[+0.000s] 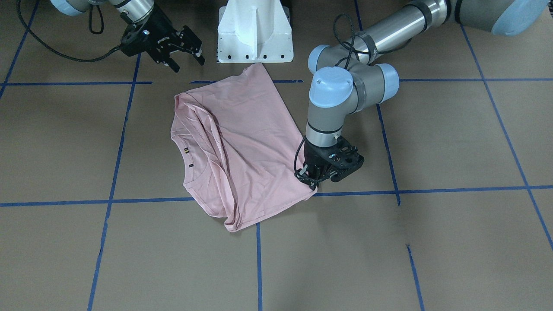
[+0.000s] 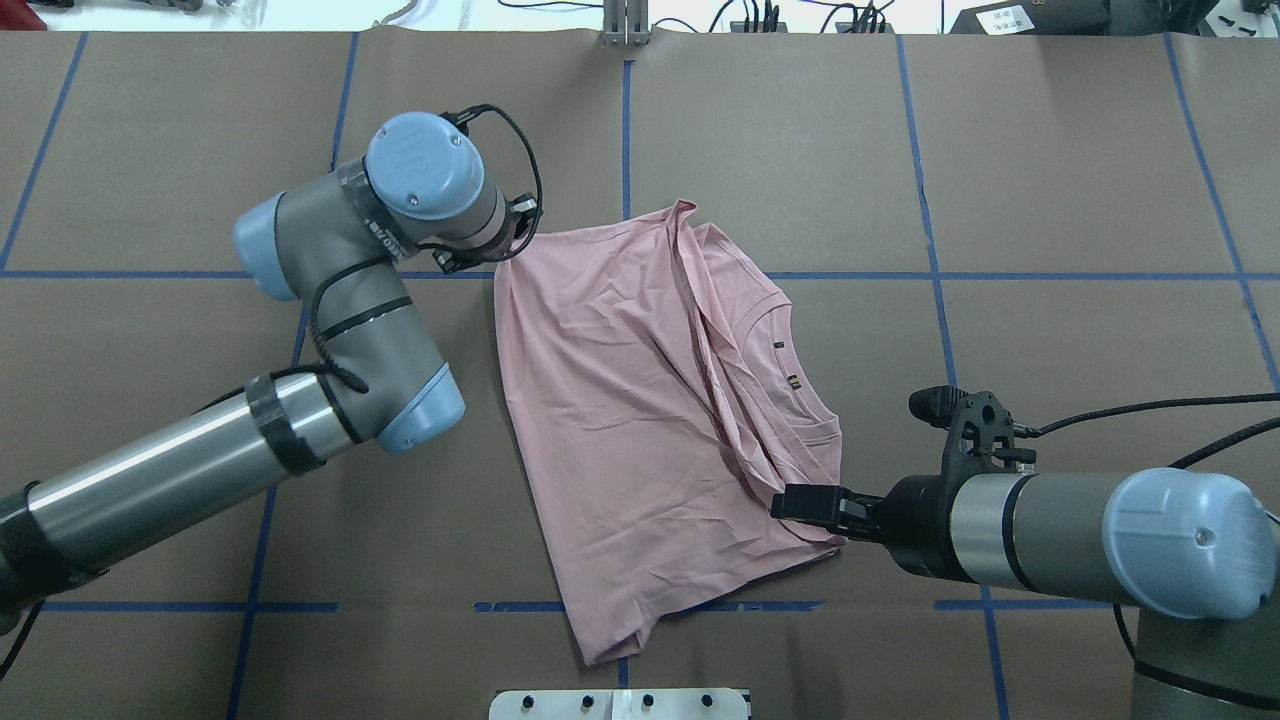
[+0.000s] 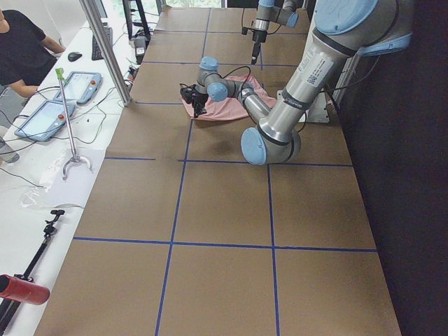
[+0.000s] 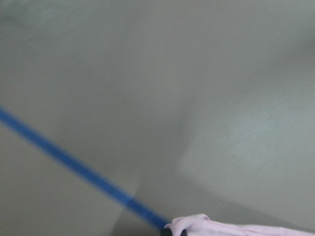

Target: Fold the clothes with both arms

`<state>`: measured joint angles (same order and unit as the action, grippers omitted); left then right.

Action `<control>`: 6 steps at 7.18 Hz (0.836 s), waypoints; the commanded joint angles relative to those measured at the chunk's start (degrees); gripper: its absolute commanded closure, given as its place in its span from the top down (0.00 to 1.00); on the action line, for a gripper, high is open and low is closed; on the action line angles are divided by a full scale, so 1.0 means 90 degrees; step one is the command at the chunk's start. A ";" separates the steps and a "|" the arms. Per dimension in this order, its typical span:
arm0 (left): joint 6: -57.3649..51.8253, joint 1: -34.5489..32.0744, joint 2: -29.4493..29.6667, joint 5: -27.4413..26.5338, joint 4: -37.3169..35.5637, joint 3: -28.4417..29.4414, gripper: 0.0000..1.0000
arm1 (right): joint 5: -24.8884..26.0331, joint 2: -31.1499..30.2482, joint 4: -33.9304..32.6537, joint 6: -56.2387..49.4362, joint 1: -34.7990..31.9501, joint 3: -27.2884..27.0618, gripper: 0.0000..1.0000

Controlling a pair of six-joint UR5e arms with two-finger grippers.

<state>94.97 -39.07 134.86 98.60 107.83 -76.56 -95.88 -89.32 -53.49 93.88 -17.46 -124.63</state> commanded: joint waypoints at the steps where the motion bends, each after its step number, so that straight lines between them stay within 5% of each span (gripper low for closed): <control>1: -0.0540 -0.0238 0.0589 -0.0280 0.0934 0.1206 0.00 | 0.0057 0.0012 -0.0013 -0.0001 -0.0013 0.0068 1.00; 6: -0.0679 -0.0287 0.0816 -0.0798 0.2440 0.2460 0.00 | 0.0067 0.0022 -0.0033 -0.0011 -0.0149 0.0186 1.00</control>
<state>89.00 -41.49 142.12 92.61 126.77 -56.25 -95.30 -89.12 -53.71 93.82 -18.43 -123.15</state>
